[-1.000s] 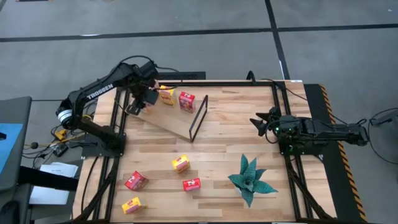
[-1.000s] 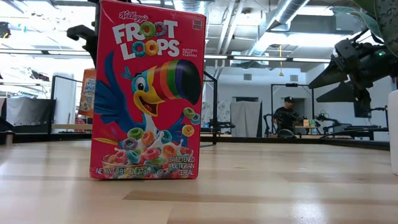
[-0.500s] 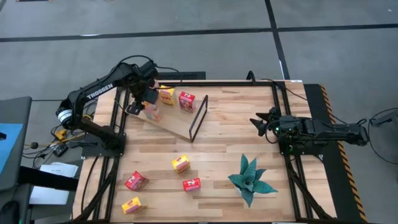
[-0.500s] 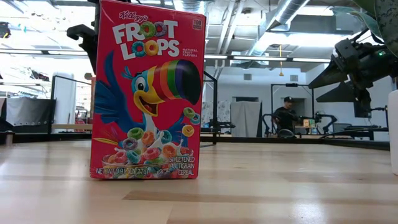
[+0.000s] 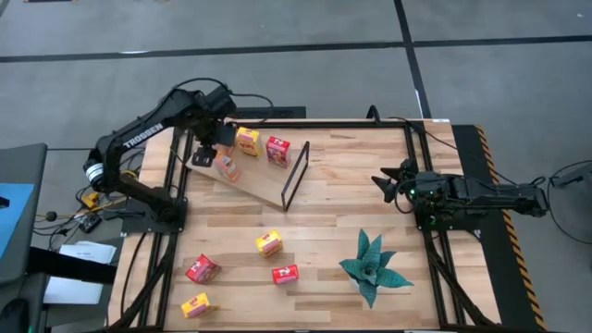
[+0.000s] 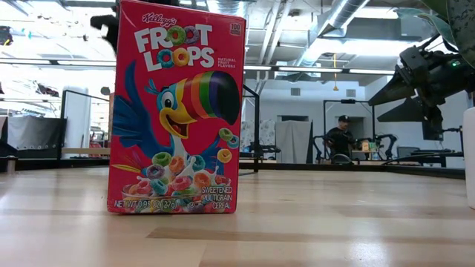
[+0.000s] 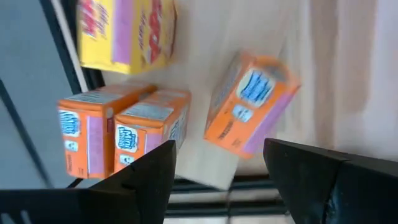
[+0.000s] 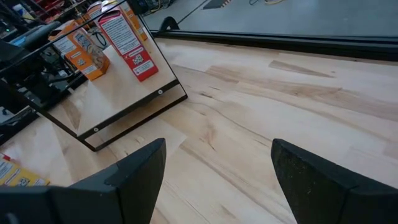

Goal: Stack cereal on shelf
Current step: Put the orange cereal box aligned with the other orange cereal boxes on the shelf

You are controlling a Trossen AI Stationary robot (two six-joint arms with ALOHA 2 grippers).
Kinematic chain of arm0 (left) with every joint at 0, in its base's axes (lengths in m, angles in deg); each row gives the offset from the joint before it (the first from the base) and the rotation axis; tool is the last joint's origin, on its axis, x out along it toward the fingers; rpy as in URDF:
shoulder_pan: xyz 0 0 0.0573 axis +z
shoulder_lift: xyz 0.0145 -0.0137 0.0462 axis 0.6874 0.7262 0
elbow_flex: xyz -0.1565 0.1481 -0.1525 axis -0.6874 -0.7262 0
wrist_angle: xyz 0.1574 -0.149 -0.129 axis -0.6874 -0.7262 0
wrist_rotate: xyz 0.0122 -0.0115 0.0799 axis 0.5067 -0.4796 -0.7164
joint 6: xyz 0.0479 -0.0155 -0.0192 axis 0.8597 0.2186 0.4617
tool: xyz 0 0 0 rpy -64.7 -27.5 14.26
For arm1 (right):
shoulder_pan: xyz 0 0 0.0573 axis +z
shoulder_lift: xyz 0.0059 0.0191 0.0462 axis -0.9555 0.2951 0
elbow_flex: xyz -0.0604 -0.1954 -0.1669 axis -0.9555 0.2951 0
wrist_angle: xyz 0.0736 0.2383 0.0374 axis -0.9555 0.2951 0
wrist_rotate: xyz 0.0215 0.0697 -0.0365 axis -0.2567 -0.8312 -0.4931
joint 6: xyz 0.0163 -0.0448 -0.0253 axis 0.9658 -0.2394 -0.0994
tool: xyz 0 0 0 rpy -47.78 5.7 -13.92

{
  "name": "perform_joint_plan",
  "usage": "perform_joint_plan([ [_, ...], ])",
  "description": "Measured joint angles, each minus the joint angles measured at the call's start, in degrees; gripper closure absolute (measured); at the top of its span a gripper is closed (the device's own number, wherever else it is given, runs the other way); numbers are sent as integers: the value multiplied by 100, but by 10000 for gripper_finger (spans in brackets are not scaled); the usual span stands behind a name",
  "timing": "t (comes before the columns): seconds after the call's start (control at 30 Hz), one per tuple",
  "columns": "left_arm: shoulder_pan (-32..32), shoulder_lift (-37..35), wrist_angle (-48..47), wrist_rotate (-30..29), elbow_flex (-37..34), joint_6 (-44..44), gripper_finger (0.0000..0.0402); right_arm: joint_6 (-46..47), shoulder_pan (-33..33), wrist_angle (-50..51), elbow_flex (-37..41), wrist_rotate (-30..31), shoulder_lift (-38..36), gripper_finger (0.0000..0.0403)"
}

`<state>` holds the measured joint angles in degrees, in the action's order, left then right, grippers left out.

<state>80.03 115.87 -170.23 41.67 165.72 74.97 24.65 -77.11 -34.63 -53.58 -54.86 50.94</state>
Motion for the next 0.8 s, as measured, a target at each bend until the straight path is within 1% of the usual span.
perform_joint_plan([
  [0.07, -82, -7, -92, 246, 290, -491, 168, -11, 0, 2, 0, 0, -2, 86],
  [0.1, -145, -11, -80, 461, 403, -836, 168, -11, 0, 4, 0, 0, -1, 86],
  [0.2, -481, -9, 251, 1270, 556, -1865, 171, -14, 0, 18, 0, 0, -2, 86],
  [0.23, -663, -9, 414, 1376, 558, -2105, 176, -14, 0, 23, 0, 0, -1, 86],
  [0.27, -853, -7, 552, 1335, 547, -2291, 183, -15, 0, 27, 0, 0, -2, 86],
  [0.33, -1268, -7, 822, 940, 442, -2547, 205, -15, 0, 46, 0, 0, -2, 86],
  [0.4, -1618, 18, 998, 599, 302, -2756, 236, -15, 0, 48, 0, -1, -1, 86],
  [0.53, -2124, 130, 1217, 127, 15, -3708, 321, -17, 0, 156, 0, -2, -2, 86],
  [0.6, -2301, 194, 1155, 101, -123, -4063, 370, -20, 0, 237, 0, -2, 0, 86],
  [0.63, -2373, 211, 1162, 117, -200, -4168, 385, -22, 2, 269, 0, -7, 0, 86],
  [0.8, -2610, 209, 1333, 27, -684, -4359, 397, -20, 2, 319, 0, -11, -2, 86],
])
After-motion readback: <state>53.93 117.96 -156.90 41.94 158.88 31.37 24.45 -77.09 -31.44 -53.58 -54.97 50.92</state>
